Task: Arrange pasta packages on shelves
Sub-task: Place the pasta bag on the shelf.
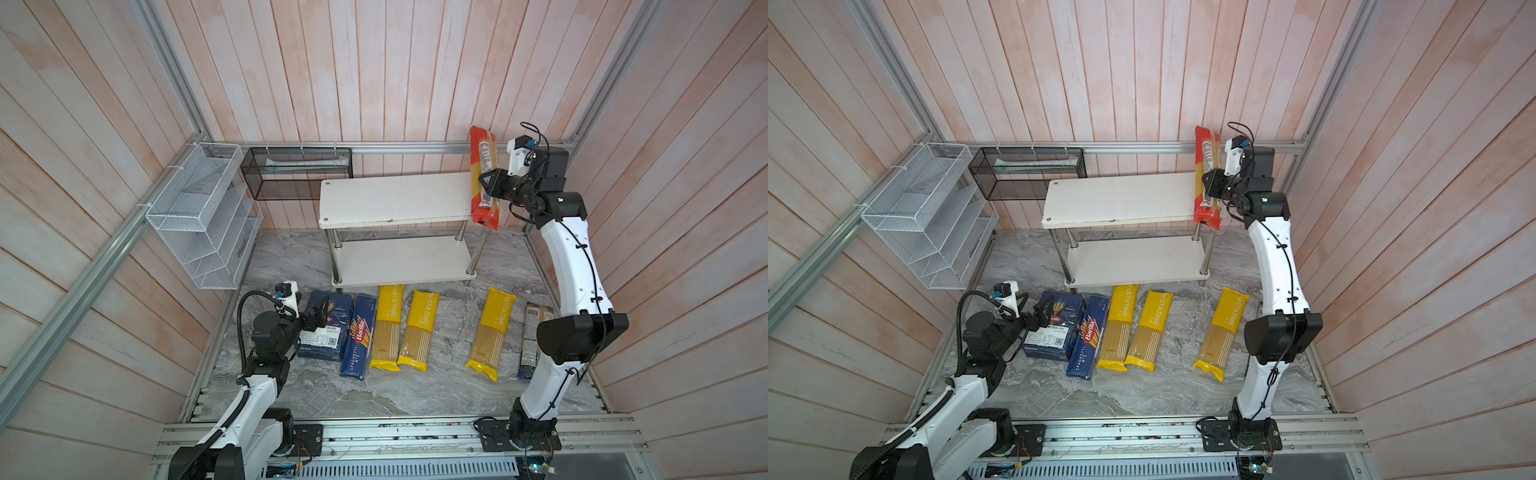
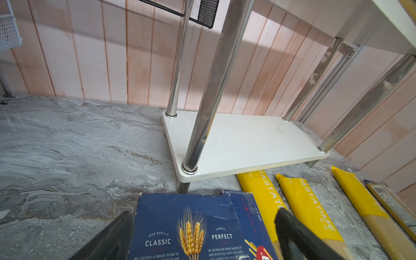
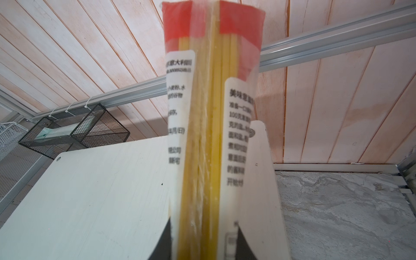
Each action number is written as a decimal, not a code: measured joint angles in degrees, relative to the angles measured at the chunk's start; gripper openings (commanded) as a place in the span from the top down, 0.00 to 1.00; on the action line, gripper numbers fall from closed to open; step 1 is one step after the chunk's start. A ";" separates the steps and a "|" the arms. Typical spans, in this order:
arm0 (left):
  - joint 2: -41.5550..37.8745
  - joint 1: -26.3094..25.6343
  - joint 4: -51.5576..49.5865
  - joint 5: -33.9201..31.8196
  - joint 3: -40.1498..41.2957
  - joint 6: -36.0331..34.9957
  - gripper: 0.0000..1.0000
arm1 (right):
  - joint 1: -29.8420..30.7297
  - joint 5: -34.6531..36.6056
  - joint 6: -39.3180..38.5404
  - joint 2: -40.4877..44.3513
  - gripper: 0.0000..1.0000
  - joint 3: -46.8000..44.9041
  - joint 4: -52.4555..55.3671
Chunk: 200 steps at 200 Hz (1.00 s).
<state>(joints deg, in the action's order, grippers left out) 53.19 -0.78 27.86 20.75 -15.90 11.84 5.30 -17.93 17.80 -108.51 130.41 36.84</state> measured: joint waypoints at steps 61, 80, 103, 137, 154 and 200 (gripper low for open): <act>-0.02 0.00 0.00 0.00 0.00 0.00 0.00 | 0.00 0.13 -0.02 0.04 0.76 0.00 0.07; -0.02 0.00 0.00 0.00 0.00 0.00 0.00 | 0.00 0.15 -0.20 0.04 0.69 0.00 0.09; -0.02 0.00 0.00 0.00 0.00 0.00 0.00 | -0.07 0.74 -0.68 -0.02 0.64 0.04 0.98; -0.02 0.00 0.00 0.00 0.00 0.00 0.00 | -0.15 0.96 -1.33 -0.15 0.59 2.58 0.70; -0.02 0.00 0.00 0.00 0.00 0.00 0.00 | -0.15 0.94 -1.53 -0.13 0.57 4.44 -0.07; -0.11 0.00 0.00 -0.02 0.07 0.00 0.00 | -0.15 0.90 -1.55 0.39 0.56 5.73 -0.39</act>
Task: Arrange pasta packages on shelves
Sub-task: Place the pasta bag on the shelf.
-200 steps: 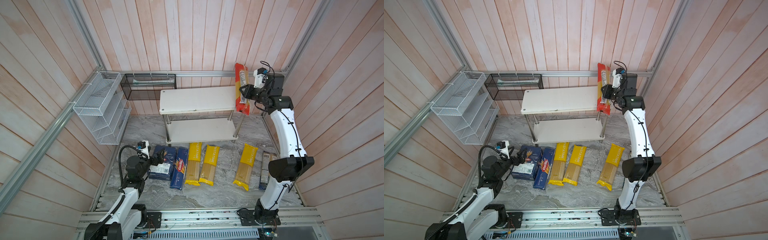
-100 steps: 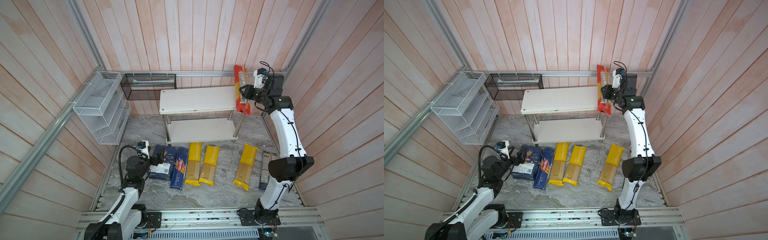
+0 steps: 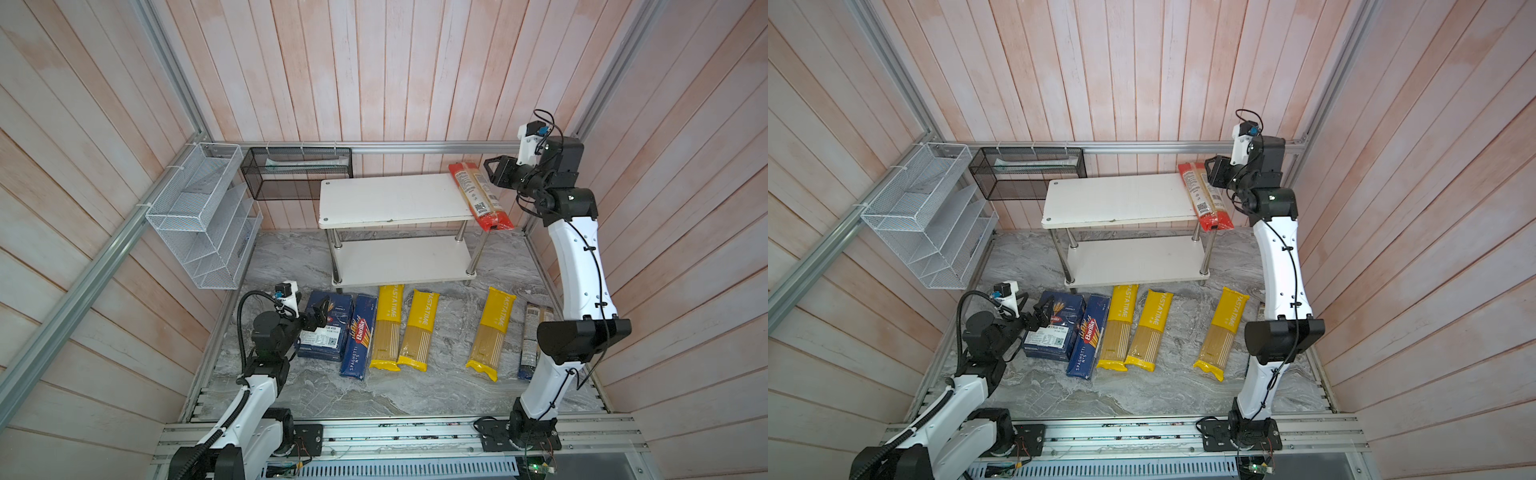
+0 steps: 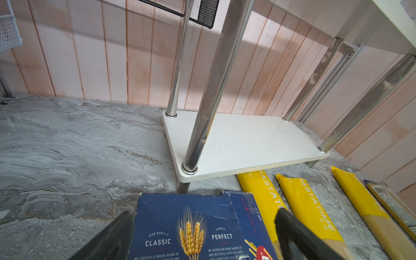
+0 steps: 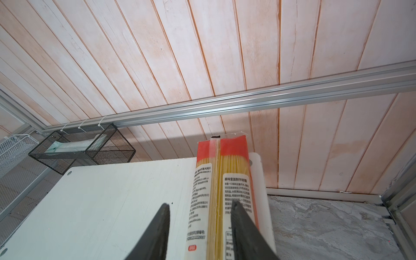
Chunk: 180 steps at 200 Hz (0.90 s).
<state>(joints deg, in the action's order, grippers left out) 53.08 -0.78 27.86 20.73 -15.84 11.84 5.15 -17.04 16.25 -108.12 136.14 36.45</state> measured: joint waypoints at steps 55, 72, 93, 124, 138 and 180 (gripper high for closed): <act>-0.61 0.00 0.00 -0.04 0.22 0.02 0.00 | 0.68 -1.27 0.26 14.32 0.54 -18.34 -2.49; -0.63 0.00 0.00 -0.15 0.22 0.02 0.00 | 2.78 0.00 0.24 21.49 0.54 -26.53 -3.39; -0.63 0.00 0.00 -0.15 0.22 0.02 0.00 | 4.90 1.14 0.24 30.25 0.53 -35.93 -5.38; -0.63 0.00 0.00 -0.17 0.22 0.02 0.00 | 4.83 4.11 0.22 39.08 0.52 -42.53 -5.62; -0.63 0.00 0.00 -0.17 0.22 0.02 0.00 | 4.83 5.27 0.00 40.76 0.52 -43.19 -5.31; -0.66 0.00 0.00 -0.17 0.22 0.00 0.00 | 4.83 7.61 -0.66 41.24 0.52 -44.85 -2.67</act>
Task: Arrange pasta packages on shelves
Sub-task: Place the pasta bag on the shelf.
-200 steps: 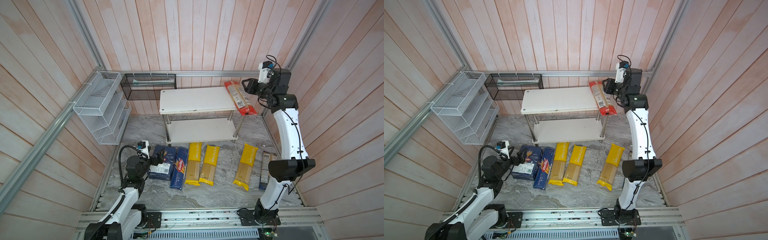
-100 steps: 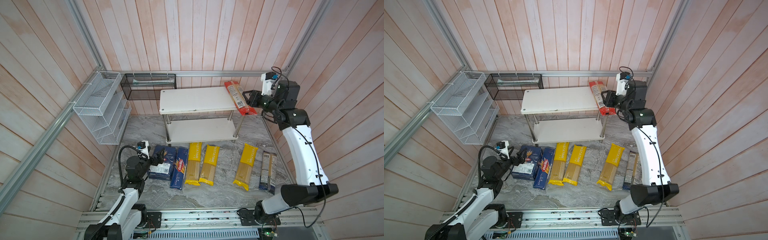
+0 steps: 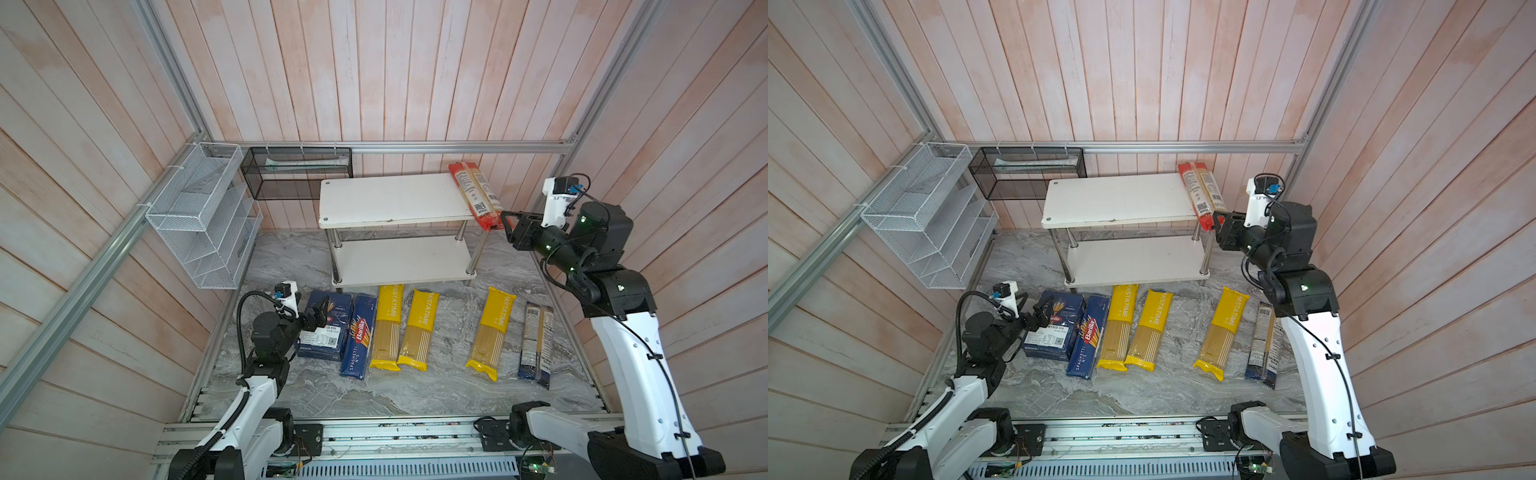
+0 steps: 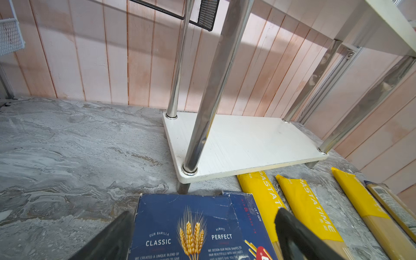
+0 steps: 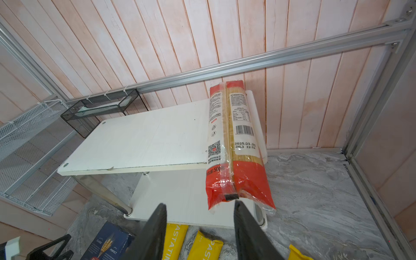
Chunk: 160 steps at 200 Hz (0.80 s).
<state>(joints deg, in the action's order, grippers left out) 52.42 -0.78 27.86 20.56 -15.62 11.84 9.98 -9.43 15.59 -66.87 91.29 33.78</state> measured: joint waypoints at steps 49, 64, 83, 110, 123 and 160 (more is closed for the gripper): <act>0.00 0.00 0.00 0.02 0.00 0.00 0.00 | 0.00 0.74 -0.44 -1.33 0.52 -2.56 0.94; 0.00 0.00 0.00 0.02 0.00 0.00 0.00 | 0.00 0.48 -0.42 -2.08 0.52 -2.95 0.85; 0.00 0.00 0.00 0.00 0.00 0.00 0.00 | 0.00 0.11 -0.39 -3.10 0.52 -3.26 0.68; 0.00 0.00 0.00 0.00 0.00 0.02 0.00 | 0.00 -0.52 -0.37 -4.15 0.52 -3.45 0.48; 0.00 0.00 0.00 0.00 0.00 0.00 0.00 | 0.00 -0.90 -0.35 -4.35 0.52 -3.58 0.33; 0.00 0.00 0.00 0.00 0.00 0.00 0.00 | 0.00 -1.62 -0.35 -5.05 0.52 -3.69 -0.76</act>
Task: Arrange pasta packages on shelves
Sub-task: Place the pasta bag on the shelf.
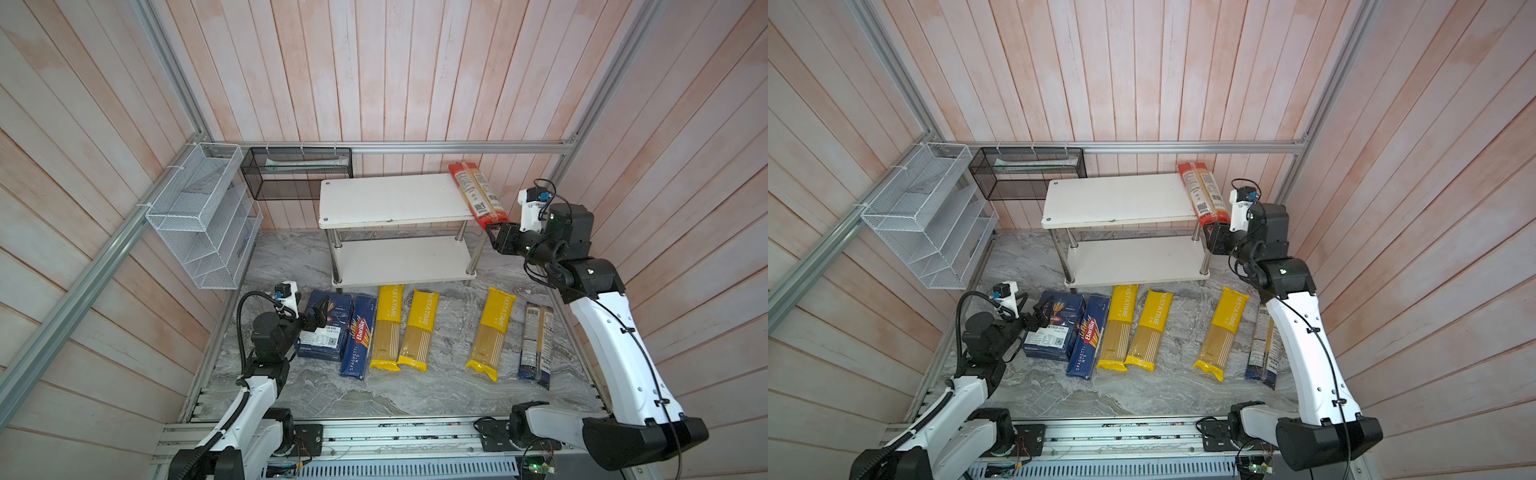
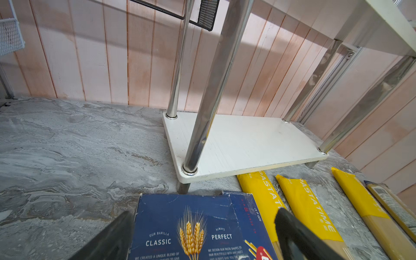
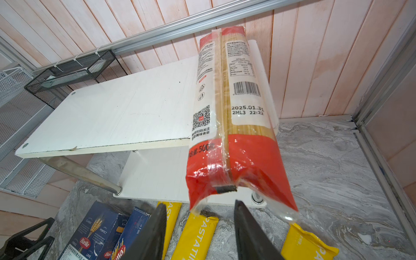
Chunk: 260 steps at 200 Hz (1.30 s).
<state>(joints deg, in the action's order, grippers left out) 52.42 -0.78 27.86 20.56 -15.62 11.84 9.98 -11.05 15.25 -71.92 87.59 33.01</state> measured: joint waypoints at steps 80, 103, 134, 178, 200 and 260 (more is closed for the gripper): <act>0.17 0.00 0.00 0.00 0.00 0.00 0.00 | 0.00 -2.86 0.96 -2.73 0.52 -0.20 -1.90; 0.17 0.00 0.00 0.00 0.00 0.00 0.00 | 0.22 -3.65 1.22 -3.61 0.52 -0.20 -2.71; 0.17 0.00 0.00 0.02 0.00 0.00 0.00 | 1.25 -4.13 1.25 -4.90 0.52 -0.20 -3.78; 0.17 0.00 0.00 0.02 0.00 0.00 0.00 | 1.99 -4.46 1.03 -6.60 0.52 0.28 -4.26; 0.17 0.00 0.00 0.02 0.00 0.00 0.00 | 2.01 -4.44 1.01 -6.88 0.51 0.63 -4.02; 0.17 0.00 0.00 0.00 0.00 0.00 0.00 | 2.40 -4.44 0.24 -6.60 0.51 0.92 -2.64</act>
<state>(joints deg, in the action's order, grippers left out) 52.60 -0.78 27.86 20.56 -15.62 11.84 12.38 -15.49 15.49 -78.52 88.51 30.37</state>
